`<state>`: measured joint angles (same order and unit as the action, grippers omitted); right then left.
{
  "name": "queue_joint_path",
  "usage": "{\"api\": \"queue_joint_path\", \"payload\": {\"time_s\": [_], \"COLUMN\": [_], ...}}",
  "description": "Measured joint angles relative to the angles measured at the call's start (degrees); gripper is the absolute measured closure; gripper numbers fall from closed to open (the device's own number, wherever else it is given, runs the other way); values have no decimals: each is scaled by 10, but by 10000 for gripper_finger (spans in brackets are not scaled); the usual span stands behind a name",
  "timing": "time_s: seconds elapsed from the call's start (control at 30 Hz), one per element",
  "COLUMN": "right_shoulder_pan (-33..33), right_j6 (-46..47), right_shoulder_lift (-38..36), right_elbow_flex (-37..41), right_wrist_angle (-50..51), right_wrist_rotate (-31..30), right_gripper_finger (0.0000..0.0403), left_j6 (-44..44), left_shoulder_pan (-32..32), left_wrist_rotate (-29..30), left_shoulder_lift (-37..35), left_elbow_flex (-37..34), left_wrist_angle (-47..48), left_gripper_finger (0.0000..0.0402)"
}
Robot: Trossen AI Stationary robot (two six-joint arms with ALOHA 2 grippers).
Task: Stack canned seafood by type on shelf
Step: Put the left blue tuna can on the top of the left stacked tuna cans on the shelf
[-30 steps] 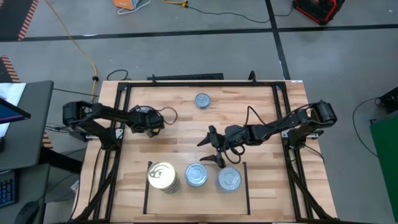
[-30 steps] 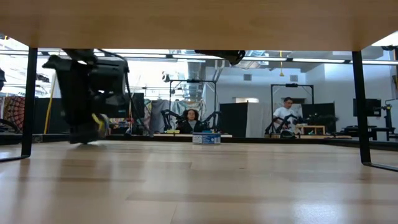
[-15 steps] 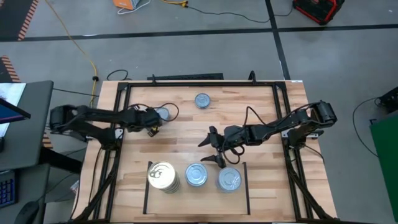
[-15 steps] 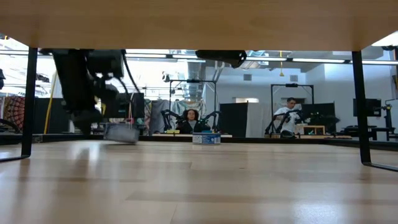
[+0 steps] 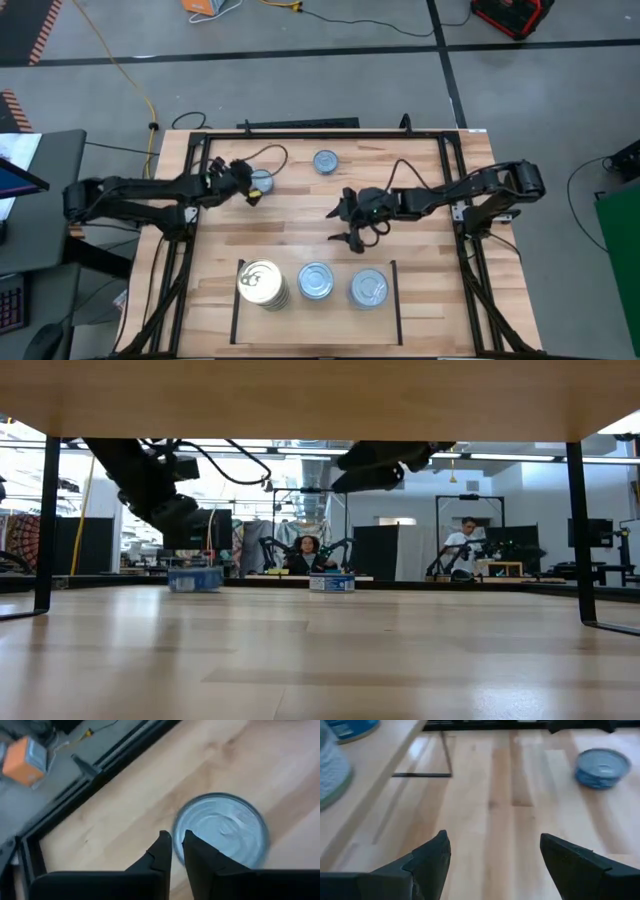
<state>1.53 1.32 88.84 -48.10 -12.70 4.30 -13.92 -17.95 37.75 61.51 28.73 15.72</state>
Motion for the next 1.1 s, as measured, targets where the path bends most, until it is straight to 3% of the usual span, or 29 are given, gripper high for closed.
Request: {"api": "queue_joint_path", "payload": {"time_s": [0.23,0.53,0.87,1.1], "right_shoulder_pan": [-41,-35,-3,8], "right_j6": [-33,-29,-19,-13], "right_shoulder_lift": [-47,-56,-56,-56], "right_elbow_flex": [0,0,0,0], "right_wrist_angle": [32,37,31,33], "right_wrist_rotate": [1,3,3,-9], "right_gripper_finger": [72,72,72,72], "left_j6": [-22,-27,-22,-22], "left_shoulder_pan": [-91,-122,-134,-151], "left_wrist_rotate": [-114,-124,-169,-159], "left_shoulder_lift": [14,58,119,70], "left_elbow_flex": [0,0,0,0], "left_wrist_angle": [15,45,-18,-26], "left_gripper_finger": [366,397,401,400]}}
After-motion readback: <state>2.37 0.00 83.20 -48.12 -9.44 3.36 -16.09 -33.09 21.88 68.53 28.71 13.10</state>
